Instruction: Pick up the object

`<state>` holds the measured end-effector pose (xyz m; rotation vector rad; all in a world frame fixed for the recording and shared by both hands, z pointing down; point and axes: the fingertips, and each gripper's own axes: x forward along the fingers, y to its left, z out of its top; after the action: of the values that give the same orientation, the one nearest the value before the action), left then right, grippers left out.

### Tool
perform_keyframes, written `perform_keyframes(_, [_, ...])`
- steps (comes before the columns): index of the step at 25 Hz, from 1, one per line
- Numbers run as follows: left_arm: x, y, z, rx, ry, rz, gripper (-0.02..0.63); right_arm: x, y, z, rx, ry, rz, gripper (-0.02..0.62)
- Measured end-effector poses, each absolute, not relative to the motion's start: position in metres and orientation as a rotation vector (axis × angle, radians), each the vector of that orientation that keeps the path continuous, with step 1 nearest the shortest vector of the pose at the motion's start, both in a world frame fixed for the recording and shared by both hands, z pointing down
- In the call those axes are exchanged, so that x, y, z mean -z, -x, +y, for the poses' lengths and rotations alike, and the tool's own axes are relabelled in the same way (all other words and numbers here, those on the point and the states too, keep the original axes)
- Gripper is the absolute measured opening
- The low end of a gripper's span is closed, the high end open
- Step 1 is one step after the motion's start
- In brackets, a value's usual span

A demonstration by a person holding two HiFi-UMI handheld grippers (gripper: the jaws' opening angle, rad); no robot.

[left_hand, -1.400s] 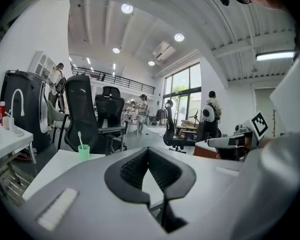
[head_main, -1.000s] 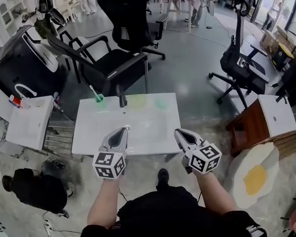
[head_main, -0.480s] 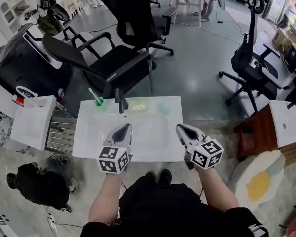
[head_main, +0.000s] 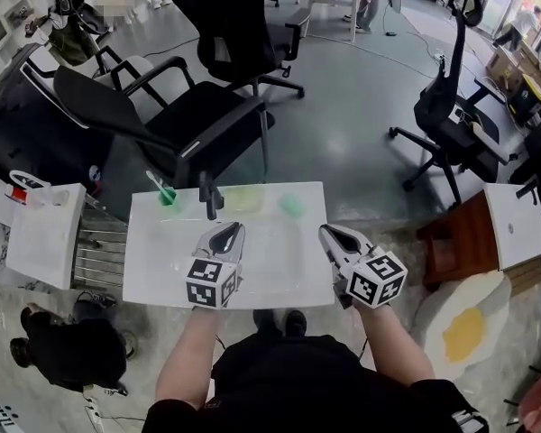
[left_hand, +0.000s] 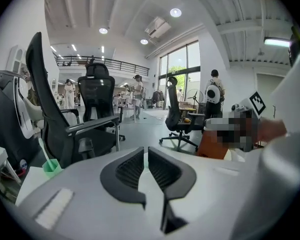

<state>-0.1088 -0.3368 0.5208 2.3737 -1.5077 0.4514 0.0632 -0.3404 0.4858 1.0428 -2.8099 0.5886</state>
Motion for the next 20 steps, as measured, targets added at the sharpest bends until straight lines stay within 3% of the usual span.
perform_keyframes(6, [-0.551, 0.108, -0.359, -0.542, -2.343, -1.440, 0.128, -0.494, -0.058, -0.349, -0.611, -1.057, -2.777, 0.011])
perform_keyframes(14, [-0.605, 0.098, -0.382, -0.762, -2.343, -1.331, 0.185, -0.510, -0.046, -0.354, -0.652, -1.053, -2.739, 0.012])
perform_keyframes(20, [-0.653, 0.093, -0.401, -0.876, -2.328, -1.288, 0.187, -0.527, -0.047, -0.358, -0.691, -1.063, -2.704, 0.011])
